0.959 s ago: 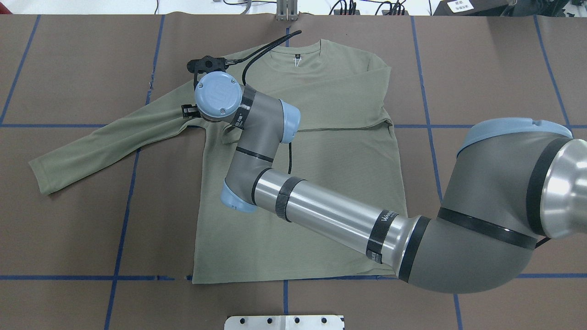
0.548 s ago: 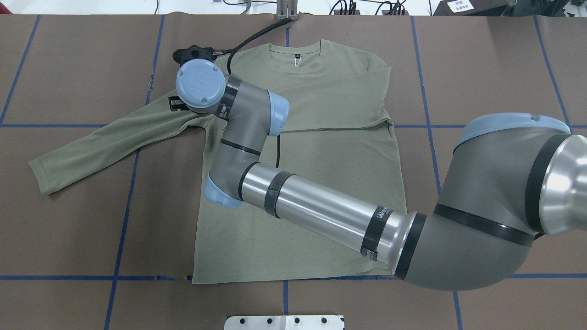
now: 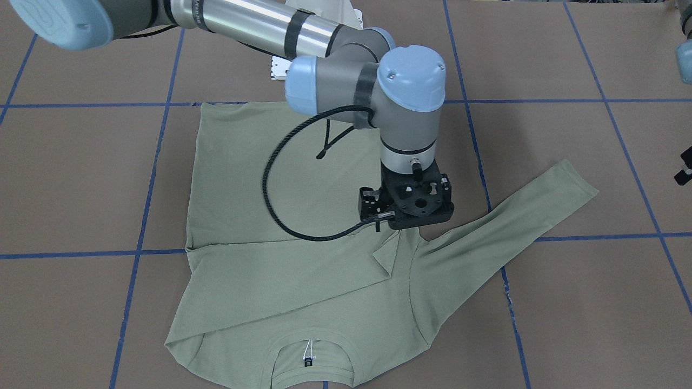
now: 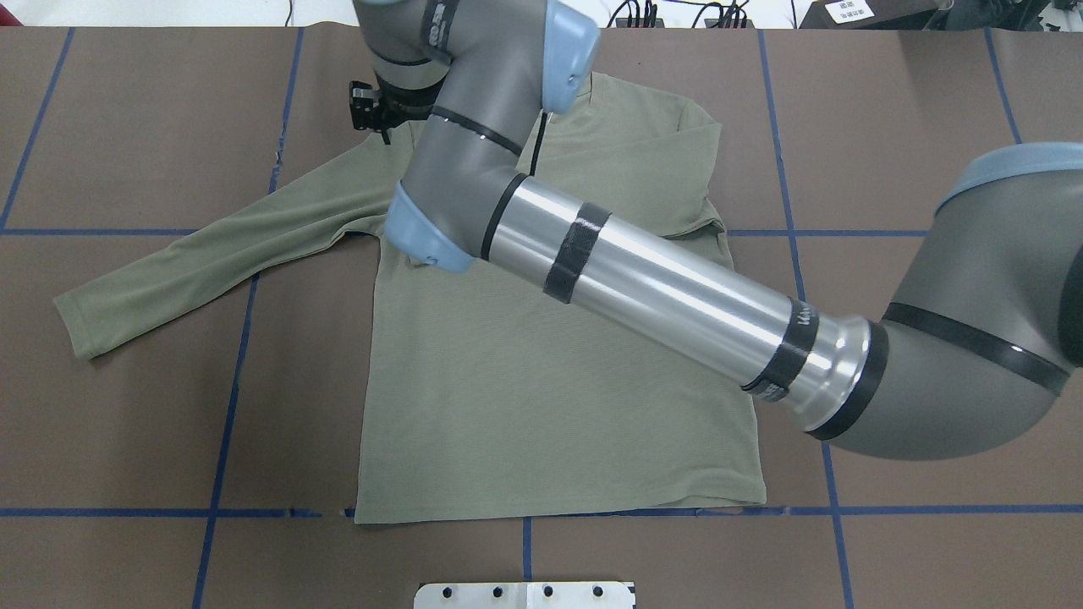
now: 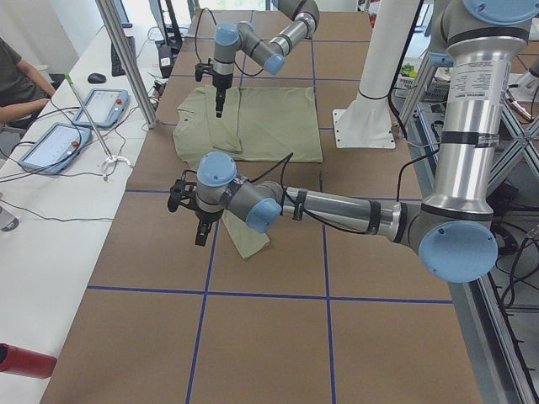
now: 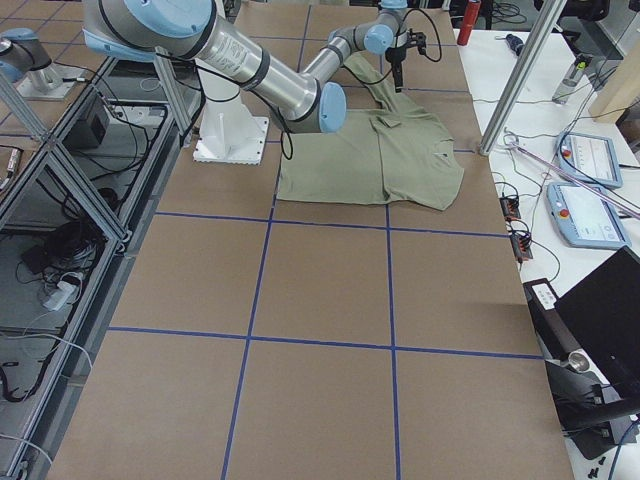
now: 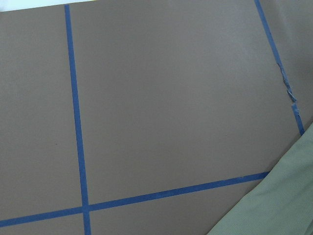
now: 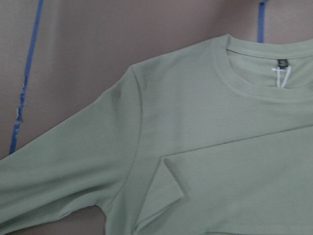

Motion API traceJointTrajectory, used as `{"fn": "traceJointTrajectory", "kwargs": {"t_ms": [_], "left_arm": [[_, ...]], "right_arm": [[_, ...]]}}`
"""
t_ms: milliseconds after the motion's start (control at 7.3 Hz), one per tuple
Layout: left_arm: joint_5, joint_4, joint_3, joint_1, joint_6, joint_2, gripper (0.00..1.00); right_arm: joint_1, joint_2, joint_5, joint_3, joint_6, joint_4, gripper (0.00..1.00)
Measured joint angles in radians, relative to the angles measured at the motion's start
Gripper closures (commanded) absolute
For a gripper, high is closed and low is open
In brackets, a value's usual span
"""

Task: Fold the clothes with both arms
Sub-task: 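Raise the right gripper away while the left gripper reaches the other cuff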

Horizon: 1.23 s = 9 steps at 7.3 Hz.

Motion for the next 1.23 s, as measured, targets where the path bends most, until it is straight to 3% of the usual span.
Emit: {"fn": "traceJointTrajectory", "kwargs": {"t_ms": [411,685,959,1232], "left_arm": [[0.194,-0.296,-0.003,0.211,-0.367,0.146,0.01],[0.32,-0.361,-0.003,0.366,-0.563,0.177,0.01],[0.423,-0.366,-0.002,0.491,-0.681,0.181,0.01],[0.467,-0.362,0.005,0.533,-0.702,0.188,0.02]], "right_arm": [[0.169,-0.251,0.139,0.357,-0.122,-0.288,0.0],[0.254,-0.43,0.162,0.532,-0.294,-0.364,0.0],[0.333,-0.533,0.211,0.595,-0.419,-0.375,0.0],[0.384,-0.599,0.272,0.622,-0.493,-0.371,0.0]]}}
